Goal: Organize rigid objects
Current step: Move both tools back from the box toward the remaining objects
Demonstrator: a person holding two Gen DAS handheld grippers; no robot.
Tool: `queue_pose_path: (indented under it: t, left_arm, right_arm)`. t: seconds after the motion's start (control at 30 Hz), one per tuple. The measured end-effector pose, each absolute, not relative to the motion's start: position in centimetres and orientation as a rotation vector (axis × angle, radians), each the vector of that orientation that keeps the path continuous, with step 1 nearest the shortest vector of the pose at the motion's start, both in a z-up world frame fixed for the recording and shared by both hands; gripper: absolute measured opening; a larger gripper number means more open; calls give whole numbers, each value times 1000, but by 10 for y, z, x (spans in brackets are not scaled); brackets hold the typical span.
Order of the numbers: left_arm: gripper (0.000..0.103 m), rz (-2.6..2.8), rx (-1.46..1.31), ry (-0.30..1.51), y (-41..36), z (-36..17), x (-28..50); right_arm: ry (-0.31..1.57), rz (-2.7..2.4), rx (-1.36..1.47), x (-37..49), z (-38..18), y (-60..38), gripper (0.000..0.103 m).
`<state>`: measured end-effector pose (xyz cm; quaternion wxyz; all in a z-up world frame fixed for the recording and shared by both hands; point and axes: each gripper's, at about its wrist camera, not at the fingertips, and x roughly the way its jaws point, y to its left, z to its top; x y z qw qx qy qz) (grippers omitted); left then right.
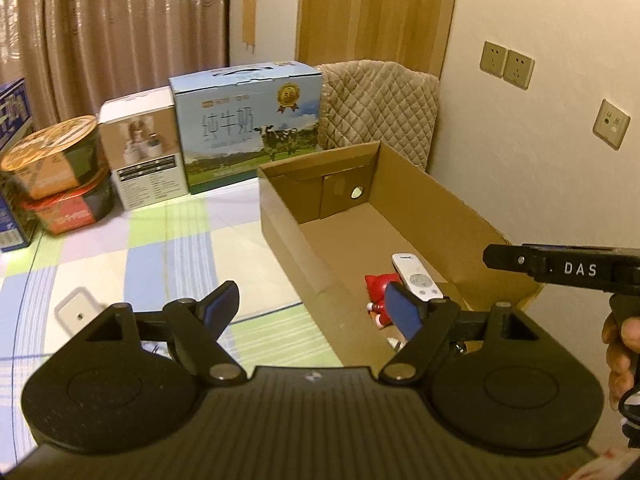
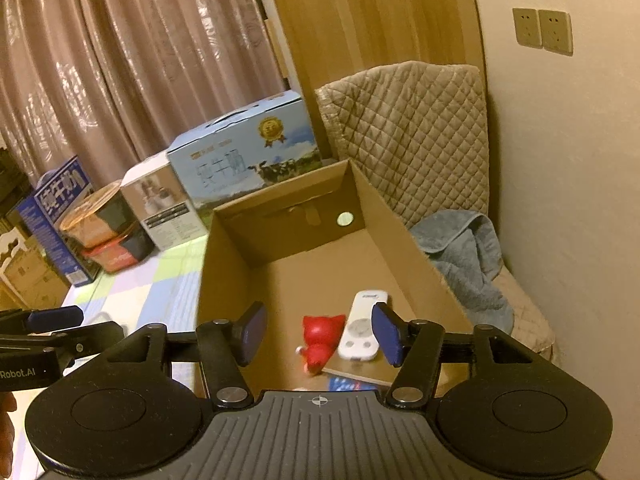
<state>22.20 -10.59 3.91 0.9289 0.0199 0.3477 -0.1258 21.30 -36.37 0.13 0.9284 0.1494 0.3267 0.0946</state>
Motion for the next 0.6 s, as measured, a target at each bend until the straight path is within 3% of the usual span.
queue_pose_path:
  t: [0.4,0.6]
  left_arm:
    - [85,-199,-20,678,-66,61,151]
    - [91,-155,-41,656,-39,68,119]
  right_arm:
    - [652,225,214,151,28,-314,62]
    - [629,257,196,130,41,-292,70]
